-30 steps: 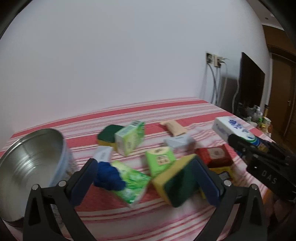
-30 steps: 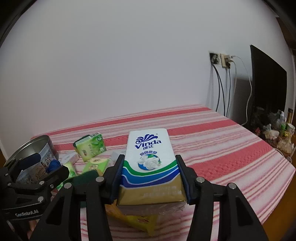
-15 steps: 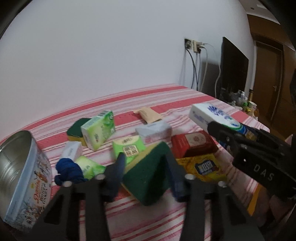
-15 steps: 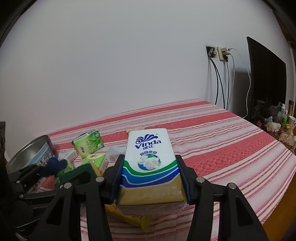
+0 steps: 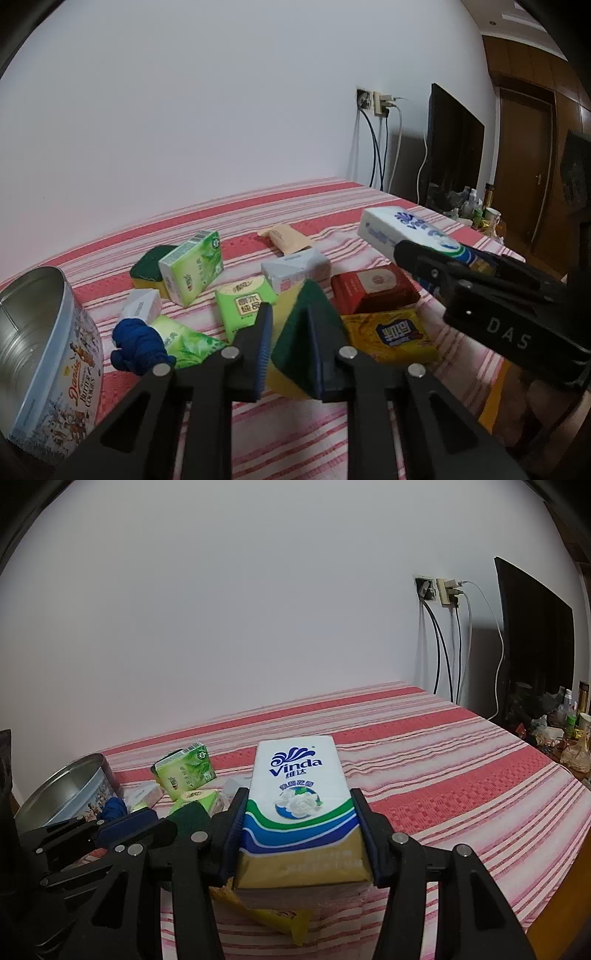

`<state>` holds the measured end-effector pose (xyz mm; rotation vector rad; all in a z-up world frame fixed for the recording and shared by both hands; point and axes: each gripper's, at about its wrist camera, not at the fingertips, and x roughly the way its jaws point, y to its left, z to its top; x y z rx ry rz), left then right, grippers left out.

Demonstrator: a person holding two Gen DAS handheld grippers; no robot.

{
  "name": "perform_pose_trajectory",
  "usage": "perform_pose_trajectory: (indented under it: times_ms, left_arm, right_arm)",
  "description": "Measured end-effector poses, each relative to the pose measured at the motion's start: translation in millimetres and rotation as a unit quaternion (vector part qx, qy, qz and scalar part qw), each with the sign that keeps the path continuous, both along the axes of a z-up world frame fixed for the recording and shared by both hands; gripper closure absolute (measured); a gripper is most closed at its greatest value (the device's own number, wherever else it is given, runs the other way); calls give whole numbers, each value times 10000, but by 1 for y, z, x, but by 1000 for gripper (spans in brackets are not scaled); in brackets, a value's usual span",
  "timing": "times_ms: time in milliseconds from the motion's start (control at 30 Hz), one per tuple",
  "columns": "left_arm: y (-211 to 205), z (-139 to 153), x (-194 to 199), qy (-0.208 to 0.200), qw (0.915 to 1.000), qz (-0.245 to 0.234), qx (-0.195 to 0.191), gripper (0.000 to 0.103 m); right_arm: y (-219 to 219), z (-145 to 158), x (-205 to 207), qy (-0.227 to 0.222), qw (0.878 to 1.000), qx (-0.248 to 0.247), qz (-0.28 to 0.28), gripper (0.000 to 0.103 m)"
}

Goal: Organize objects
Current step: 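Carry the sponge in the left gripper and the Vinda pack in the right gripper over the tin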

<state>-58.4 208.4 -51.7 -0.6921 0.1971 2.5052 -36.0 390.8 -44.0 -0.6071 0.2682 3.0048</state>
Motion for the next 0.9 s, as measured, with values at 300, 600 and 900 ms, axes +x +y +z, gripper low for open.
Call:
perform_pose_trajectory:
  times_ms: [300,600,900]
  left_arm:
    - [-15,11,4,57,9996,-51,286,88]
    - [-32,28,8,187,9986,137,473,88]
    - [-61,44,12,356,9963,383,687,88]
  right_arm:
    - [-9,2,2,78,10000,41,40,48]
    - [-14,8,6,159,9998,56,129,48]
    - [-32,17,10,245,9988,182,371,48]
